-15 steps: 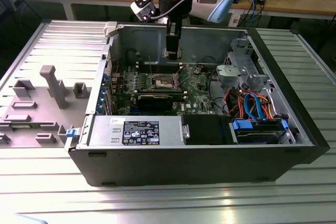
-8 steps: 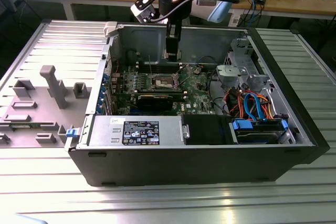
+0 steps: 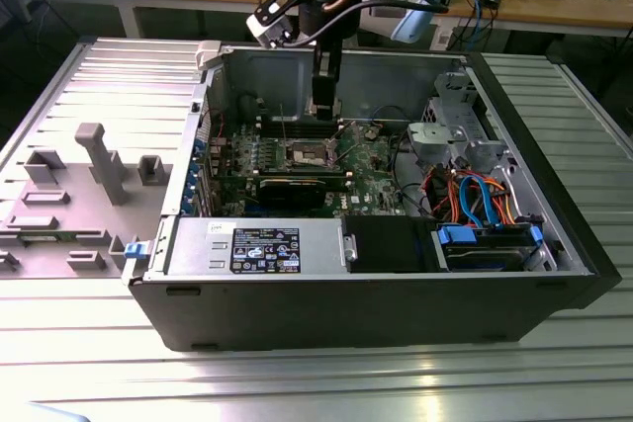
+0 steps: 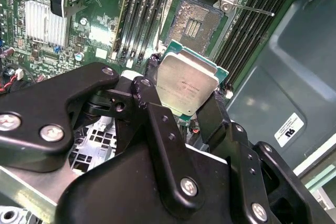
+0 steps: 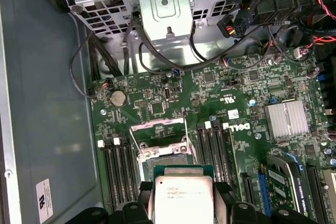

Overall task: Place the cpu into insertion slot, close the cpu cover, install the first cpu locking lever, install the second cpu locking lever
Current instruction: 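Place the cpu into insertion slot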

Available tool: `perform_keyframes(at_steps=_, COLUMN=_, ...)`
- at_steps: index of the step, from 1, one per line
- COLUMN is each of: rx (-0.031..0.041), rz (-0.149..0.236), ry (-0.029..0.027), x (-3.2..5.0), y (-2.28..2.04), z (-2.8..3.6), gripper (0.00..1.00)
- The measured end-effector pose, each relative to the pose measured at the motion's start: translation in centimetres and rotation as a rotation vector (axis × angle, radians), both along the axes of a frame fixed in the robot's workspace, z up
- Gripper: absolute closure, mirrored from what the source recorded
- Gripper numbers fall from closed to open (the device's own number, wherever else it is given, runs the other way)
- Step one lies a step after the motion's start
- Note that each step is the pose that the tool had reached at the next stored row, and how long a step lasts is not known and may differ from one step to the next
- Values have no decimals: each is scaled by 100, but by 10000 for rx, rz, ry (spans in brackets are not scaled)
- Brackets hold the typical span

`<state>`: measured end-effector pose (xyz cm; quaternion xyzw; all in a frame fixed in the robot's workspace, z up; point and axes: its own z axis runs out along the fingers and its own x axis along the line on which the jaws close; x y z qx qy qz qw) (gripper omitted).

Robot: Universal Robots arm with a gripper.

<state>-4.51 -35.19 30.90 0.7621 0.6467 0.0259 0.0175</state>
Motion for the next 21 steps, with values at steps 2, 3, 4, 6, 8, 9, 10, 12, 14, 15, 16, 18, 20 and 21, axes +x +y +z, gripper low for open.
perform_keyframes(at_steps=2, rx=0, rz=0, ry=1, x=0, y=-1, z=-14, gripper=46)
perform_keyframes(at_steps=3, rx=0, rz=1, ry=5, x=0, y=-1, z=-22, gripper=46)
perform_keyframes(at_steps=4, rx=0, rz=1, ry=8, x=0, y=-1, z=-29, gripper=46)
perform_keyframes(at_steps=6, rx=0, rz=0, ry=16, x=0, y=-1, z=-40, gripper=46)
perform_keyframes(at_steps=8, rx=0, rz=1, ry=27, x=0, y=-1, z=-49, gripper=46)
perform_keyframes(at_steps=9, rx=-2, rz=0, ry=36, x=0, y=-3, z=-53, gripper=46)
perform_keyframes(at_steps=10, rx=0, rz=0, ry=40, x=0, y=-4, z=-60, gripper=46)
perform_keyframes(at_steps=12, rx=1, rz=1, ry=46, x=0, y=-6, z=-73, gripper=46)
perform_keyframes(at_steps=14, rx=0, rz=1, ry=47, x=0, y=-6, z=-86, gripper=46)
perform_keyframes(at_steps=15, rx=1, rz=1, ry=47, x=0, y=-6, z=-98, gripper=46)
perform_keyframes(at_steps=16, rx=0, rz=0, ry=47, x=0, y=-7, z=-112, gripper=46)
perform_keyframes(at_steps=18, rx=0, rz=0, ry=47, x=0, y=-8, z=-135, gripper=46)
perform_keyframes(at_steps=20, rx=0, rz=1, ry=47, x=0, y=-7, z=-153, gripper=46)
perform_keyframes(at_steps=21, rx=-1, rz=0, ry=48, x=0, y=-8, z=-154, gripper=46)
